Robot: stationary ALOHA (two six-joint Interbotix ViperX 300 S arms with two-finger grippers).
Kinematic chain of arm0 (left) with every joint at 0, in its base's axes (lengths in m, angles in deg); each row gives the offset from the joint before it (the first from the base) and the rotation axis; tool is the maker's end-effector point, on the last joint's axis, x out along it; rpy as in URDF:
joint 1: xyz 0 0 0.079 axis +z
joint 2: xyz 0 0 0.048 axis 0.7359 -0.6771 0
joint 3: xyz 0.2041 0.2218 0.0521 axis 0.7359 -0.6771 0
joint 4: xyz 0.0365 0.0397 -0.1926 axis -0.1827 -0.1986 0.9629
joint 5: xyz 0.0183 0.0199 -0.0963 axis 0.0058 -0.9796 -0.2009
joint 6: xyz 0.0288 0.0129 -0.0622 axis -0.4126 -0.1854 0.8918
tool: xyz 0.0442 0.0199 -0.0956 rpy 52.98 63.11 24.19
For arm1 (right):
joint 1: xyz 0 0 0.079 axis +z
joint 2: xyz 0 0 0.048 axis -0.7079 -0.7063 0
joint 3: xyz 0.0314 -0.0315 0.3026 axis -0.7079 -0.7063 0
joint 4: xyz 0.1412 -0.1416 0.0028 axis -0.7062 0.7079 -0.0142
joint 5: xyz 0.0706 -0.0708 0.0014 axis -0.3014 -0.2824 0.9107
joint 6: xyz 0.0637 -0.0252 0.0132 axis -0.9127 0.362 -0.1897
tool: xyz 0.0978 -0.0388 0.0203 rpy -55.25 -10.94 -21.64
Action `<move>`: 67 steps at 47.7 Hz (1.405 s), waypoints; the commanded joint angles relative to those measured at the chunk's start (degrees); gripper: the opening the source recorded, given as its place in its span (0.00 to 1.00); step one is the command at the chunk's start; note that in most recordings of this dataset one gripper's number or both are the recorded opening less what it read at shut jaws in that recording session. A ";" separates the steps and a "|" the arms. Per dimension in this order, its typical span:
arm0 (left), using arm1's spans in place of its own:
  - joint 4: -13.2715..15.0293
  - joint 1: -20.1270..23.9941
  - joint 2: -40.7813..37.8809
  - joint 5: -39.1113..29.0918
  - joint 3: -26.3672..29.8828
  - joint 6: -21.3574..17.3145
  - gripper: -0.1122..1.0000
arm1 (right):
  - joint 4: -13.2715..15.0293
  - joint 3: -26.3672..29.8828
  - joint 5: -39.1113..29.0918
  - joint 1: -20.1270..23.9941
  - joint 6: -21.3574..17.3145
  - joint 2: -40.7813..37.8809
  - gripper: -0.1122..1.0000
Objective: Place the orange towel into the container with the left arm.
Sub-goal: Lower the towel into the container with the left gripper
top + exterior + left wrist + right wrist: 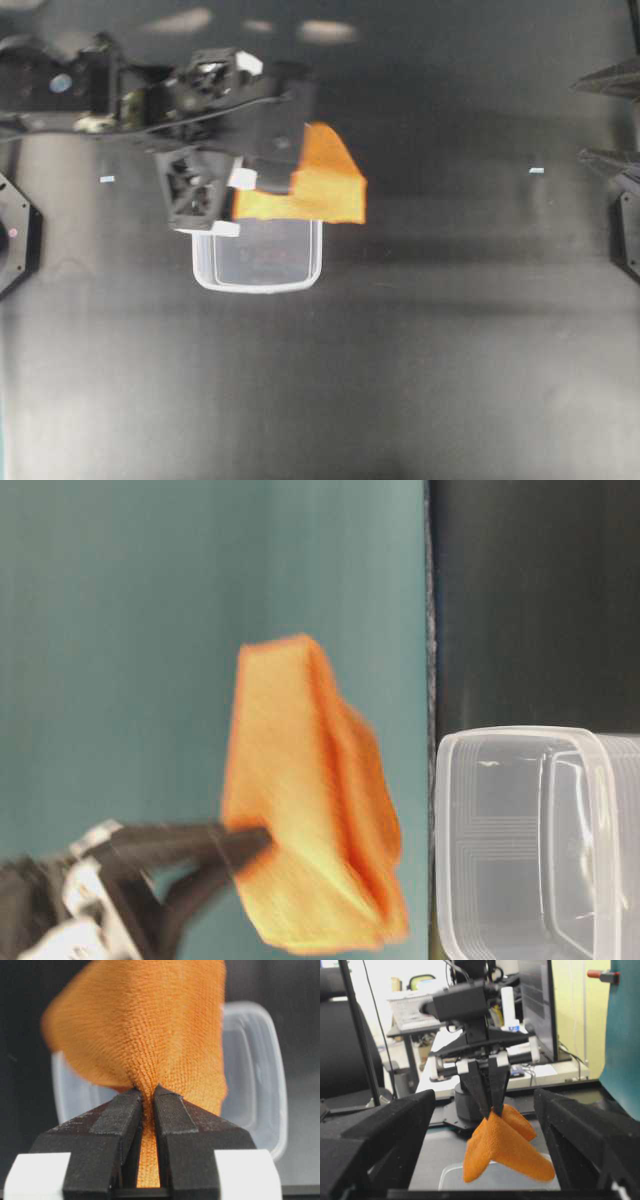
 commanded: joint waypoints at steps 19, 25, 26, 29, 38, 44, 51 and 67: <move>-0.18 0.00 -0.26 5.27 -6.50 0.44 0.15 | -0.18 0.62 0.26 0.00 0.09 -0.35 0.79; -0.09 0.26 -0.09 5.62 -7.56 0.88 0.15 | -0.18 0.62 0.35 0.00 0.09 -0.26 0.80; -0.18 0.35 -0.09 5.71 -7.73 1.14 0.15 | -0.18 0.62 0.35 0.00 0.09 -0.26 0.80; -0.18 0.35 -0.09 6.06 -8.09 0.79 0.15 | -0.18 0.62 0.26 0.00 0.09 -0.26 0.79; -0.09 0.44 -0.09 6.50 -8.35 0.79 0.24 | -0.18 0.53 0.26 0.00 0.09 -0.26 0.80; -0.09 0.00 0.26 6.94 -8.53 1.23 0.57 | -0.18 0.44 0.26 0.00 0.09 -0.26 0.80; -0.18 -0.88 2.29 7.38 -8.96 2.99 0.88 | -0.18 0.35 0.26 0.00 0.09 -0.26 0.80; -0.18 -3.25 19.60 8.44 -8.00 5.27 0.77 | -0.18 0.35 0.26 0.00 0.09 -0.26 0.80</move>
